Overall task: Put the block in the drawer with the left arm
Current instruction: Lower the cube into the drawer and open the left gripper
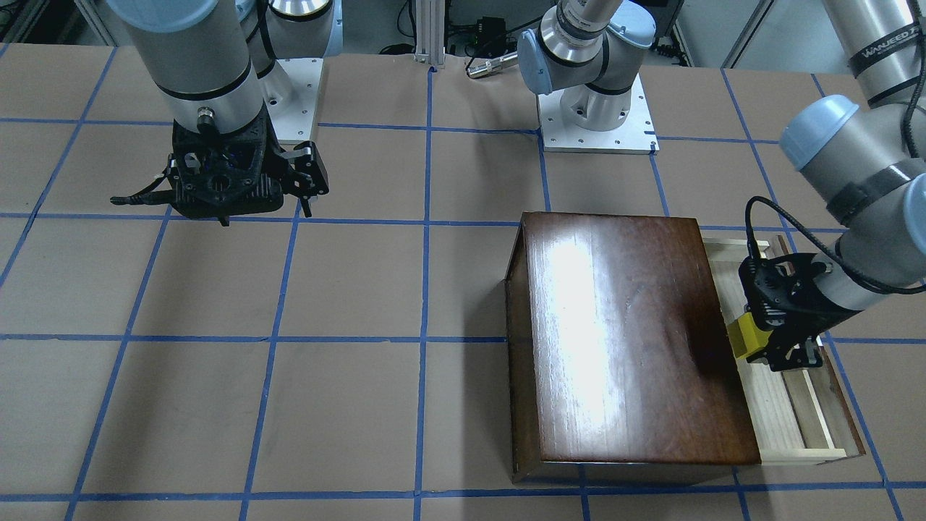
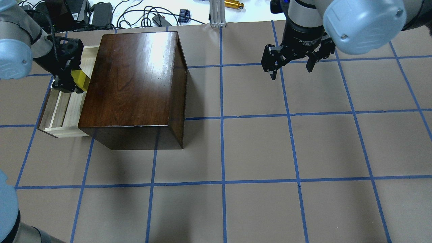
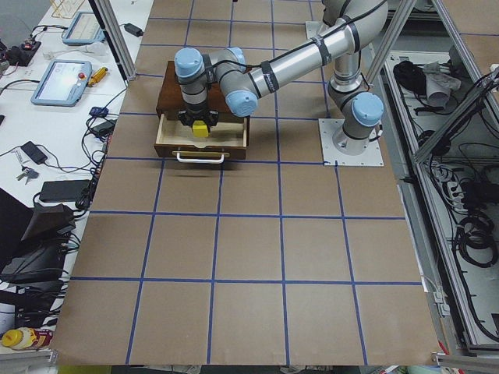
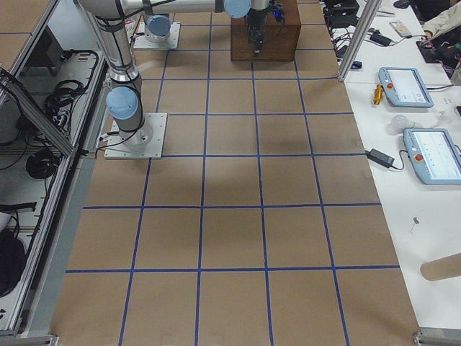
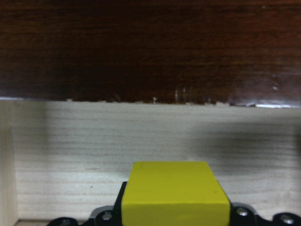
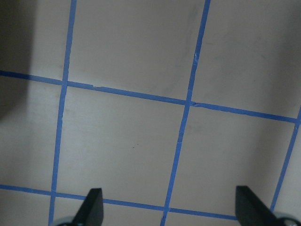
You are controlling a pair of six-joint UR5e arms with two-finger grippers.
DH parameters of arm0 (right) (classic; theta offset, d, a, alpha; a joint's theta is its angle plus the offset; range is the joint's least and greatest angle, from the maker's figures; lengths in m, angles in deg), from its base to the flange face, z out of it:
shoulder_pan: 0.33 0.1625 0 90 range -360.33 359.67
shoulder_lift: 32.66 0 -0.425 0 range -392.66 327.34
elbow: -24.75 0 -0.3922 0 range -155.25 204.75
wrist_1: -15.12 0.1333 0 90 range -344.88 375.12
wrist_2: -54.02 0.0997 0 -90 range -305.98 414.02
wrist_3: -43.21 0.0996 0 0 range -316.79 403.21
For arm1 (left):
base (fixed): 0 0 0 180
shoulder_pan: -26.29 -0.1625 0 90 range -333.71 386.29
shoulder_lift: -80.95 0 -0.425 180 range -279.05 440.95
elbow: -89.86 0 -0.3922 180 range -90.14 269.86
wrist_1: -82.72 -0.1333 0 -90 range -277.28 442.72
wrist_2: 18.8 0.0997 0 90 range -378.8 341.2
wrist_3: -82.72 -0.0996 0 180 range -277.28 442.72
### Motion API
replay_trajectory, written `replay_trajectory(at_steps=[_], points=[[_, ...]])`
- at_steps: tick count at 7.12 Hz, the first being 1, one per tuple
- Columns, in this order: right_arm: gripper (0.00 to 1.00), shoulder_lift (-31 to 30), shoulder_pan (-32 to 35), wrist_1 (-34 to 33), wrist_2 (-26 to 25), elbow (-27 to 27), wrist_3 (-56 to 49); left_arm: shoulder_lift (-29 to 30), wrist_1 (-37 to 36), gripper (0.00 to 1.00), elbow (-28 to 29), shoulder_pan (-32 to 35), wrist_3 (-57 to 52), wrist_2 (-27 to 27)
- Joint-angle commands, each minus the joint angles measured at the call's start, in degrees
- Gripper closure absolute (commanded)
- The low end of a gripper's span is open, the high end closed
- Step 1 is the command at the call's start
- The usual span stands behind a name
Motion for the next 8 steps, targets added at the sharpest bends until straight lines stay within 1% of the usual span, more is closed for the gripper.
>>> replay_trajectory(at_steps=[1,2,3,4,5,6,8], points=[[0.0,0.0,0.0,0.0,-0.01,0.0,-0.07,0.53,-4.04,0.82,-3.16,0.12,0.12,0.03],[0.0,0.0,0.0,0.0,-0.01,0.0,0.02,0.53,-3.78,0.07,-2.99,0.03,0.21,0.2],[0.0,0.0,0.0,0.0,-0.01,0.0,0.02,0.19,-3.69,0.0,-2.64,-0.06,0.38,0.29],[0.0,0.0,0.0,0.0,-0.01,0.0,0.02,-1.56,-3.25,0.0,-2.38,0.2,0.56,0.55],[0.0,0.0,0.0,0.0,-0.01,0.0,-0.07,-3.14,1.02,0.0,-0.37,0.38,0.56,0.73],[0.0,0.0,0.0,0.0,-0.01,0.0,-0.07,-5.42,7.93,0.0,2.34,0.3,0.56,0.82],[0.0,0.0,0.0,0.0,-0.01,0.0,-0.07,-11.91,18.93,0.0,3.77,0.64,2.58,0.82]])
